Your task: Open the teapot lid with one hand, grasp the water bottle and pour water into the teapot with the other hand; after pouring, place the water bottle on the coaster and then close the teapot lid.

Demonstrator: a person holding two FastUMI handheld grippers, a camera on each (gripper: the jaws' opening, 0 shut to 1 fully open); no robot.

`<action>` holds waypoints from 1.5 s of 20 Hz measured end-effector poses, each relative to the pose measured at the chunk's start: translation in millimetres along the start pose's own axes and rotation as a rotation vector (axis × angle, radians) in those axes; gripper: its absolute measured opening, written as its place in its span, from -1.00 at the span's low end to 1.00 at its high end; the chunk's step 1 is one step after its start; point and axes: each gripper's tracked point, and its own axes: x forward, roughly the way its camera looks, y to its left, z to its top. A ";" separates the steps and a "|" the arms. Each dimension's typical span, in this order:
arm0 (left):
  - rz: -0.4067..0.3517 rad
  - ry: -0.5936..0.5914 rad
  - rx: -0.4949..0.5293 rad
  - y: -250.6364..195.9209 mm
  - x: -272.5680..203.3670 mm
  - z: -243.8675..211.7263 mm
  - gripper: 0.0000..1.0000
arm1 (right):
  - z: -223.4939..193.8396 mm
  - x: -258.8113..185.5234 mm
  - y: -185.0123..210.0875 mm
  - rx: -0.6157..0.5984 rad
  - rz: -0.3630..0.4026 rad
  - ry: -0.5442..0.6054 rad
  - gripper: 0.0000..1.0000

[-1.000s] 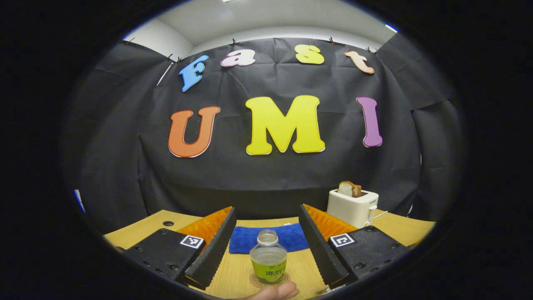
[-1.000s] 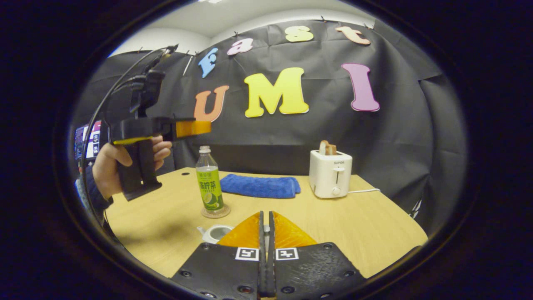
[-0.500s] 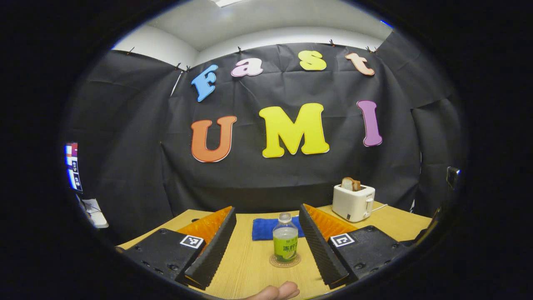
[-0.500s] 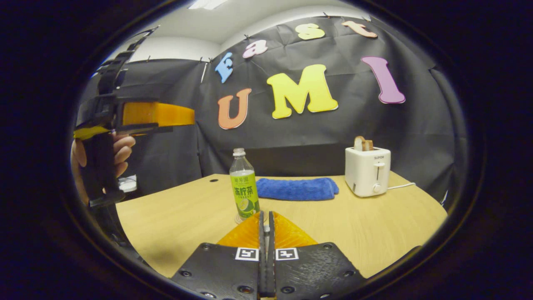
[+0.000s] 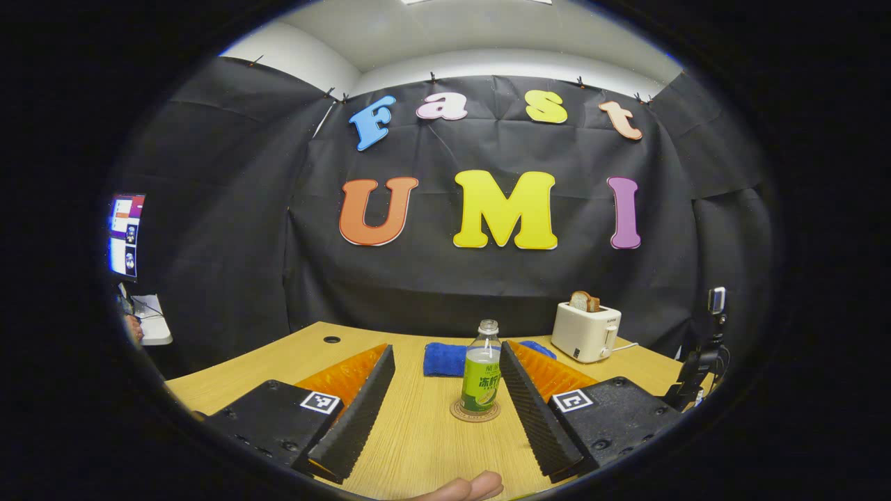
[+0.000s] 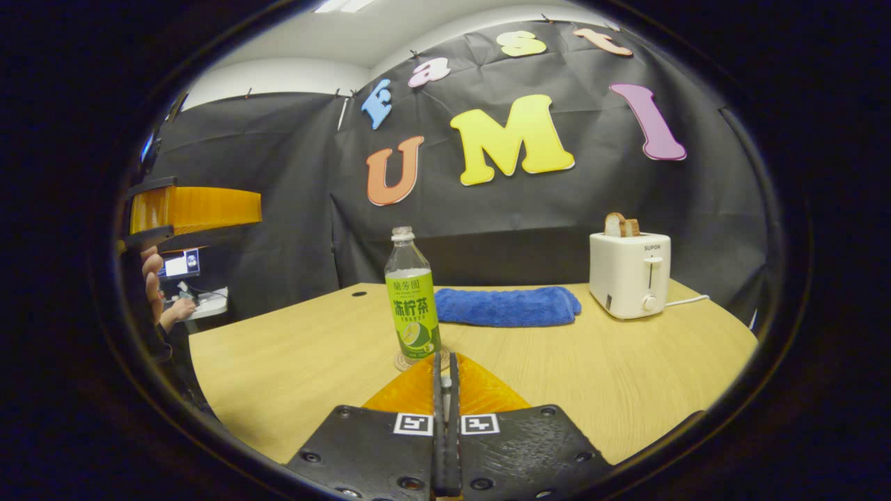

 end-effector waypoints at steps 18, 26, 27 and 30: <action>-0.052 0.024 0.034 -0.7 -11.2 -8.2 0.89 | 34.0 -22.4 -1.5 0.038 -0.056 -0.040 0.24; -0.064 0.035 0.088 -12.5 -21.7 -8.0 0.89 | 112.8 -91.0 -15.3 -0.066 -0.138 -0.168 0.92; -0.060 0.037 0.095 -12.4 -23.1 -8.7 0.89 | 113.5 -100.5 -23.3 -0.083 -0.172 -0.165 0.92; -0.041 0.034 0.088 -12.3 -26.3 -10.2 0.89 | 104.1 -127.8 -50.7 -0.150 -0.280 -0.120 0.92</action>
